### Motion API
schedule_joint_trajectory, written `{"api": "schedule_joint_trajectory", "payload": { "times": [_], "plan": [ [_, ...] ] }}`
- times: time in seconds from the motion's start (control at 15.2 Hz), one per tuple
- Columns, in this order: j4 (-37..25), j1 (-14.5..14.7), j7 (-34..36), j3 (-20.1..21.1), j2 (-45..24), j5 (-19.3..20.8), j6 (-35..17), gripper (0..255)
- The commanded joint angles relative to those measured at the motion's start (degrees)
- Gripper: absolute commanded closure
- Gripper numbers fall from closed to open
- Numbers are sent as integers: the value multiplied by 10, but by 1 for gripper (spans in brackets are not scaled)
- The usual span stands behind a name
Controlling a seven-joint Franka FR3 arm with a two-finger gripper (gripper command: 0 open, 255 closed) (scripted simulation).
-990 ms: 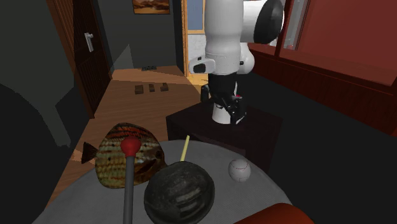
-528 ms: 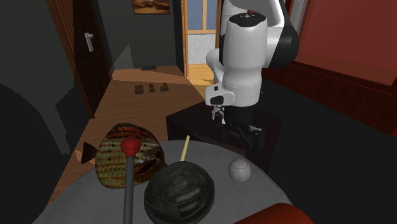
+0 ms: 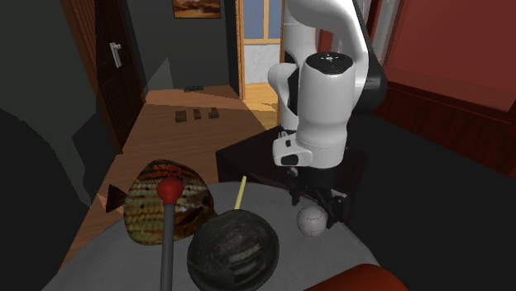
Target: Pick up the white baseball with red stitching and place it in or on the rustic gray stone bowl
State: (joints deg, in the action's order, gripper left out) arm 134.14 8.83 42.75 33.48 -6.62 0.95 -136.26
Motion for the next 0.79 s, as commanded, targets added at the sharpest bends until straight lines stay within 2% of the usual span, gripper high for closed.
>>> {"api": "schedule_joint_trajectory", "payload": {
  "times": [0.0, 0.53, 0.59, 0.73],
  "plan": [
    [0, 3, 11, -2, -17, 13, -15, 0],
    [1, 4, 13, -3, -20, 16, -19, 0],
    [1, 4, 13, -3, -20, 16, -19, 255],
    [1, 4, 13, -3, -20, 16, -18, 255]
  ]
}}
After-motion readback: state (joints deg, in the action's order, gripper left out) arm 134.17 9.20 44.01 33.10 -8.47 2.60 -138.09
